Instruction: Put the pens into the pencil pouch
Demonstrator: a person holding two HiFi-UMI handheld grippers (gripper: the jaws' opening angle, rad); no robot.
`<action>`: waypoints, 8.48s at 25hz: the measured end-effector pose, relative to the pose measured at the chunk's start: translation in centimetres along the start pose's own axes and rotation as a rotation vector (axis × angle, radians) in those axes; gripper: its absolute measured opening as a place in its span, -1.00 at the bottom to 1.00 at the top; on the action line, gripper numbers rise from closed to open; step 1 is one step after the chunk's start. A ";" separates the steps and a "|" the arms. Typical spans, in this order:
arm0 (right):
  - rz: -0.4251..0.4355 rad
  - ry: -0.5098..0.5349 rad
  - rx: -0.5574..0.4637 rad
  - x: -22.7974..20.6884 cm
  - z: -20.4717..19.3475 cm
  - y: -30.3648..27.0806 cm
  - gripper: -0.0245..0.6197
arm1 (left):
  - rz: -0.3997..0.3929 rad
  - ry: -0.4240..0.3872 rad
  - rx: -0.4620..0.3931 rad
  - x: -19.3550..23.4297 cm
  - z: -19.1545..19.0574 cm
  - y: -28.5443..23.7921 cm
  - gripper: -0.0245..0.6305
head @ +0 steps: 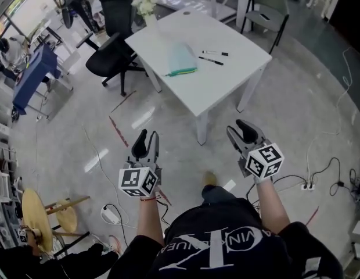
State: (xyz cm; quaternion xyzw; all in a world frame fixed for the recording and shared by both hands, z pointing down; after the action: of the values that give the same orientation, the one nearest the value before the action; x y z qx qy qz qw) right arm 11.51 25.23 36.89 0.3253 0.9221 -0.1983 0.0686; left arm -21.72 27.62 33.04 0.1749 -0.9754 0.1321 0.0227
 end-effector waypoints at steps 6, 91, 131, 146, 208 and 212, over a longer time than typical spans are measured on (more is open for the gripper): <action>0.021 0.000 -0.002 -3.7 1.7 -3.7 -0.39 | 0.000 -0.008 -0.017 0.6 1.6 -5.5 -0.52; -0.037 0.043 0.393 -23.7 7.5 -29.6 -0.38 | -0.266 -0.525 0.681 7.1 -0.9 -44.1 -0.84; 0.133 0.250 0.602 -22.7 7.9 -32.6 -0.72 | -0.068 -0.113 0.608 9.2 -0.6 -43.9 -0.86; 0.272 0.238 0.666 -17.6 7.1 -33.8 -0.72 | -0.084 -0.131 0.590 9.0 0.5 -44.5 -0.86; 0.193 0.075 0.638 -16.9 8.1 -37.0 -0.52 | -0.221 -0.114 0.576 6.2 0.5 -44.0 -0.87; 0.149 0.057 0.634 -19.1 8.1 -35.8 -0.51 | -0.206 -0.117 0.592 5.8 0.2 -44.4 -0.87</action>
State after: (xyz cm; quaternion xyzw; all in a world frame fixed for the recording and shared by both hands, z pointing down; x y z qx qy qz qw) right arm 3.96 -14.43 45.82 0.4025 0.7897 -0.4606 -0.0477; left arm -11.72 -14.47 44.40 0.2792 -0.8713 0.3970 -0.0720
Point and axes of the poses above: the fingertips, and each gripper's own axes: y backward along the fingers, x to its left, z out of its top, the point moved 7 cm from there along y, backward along the fingers, and after that the axes turned 10 degrees about x, right-handed, at the moved point
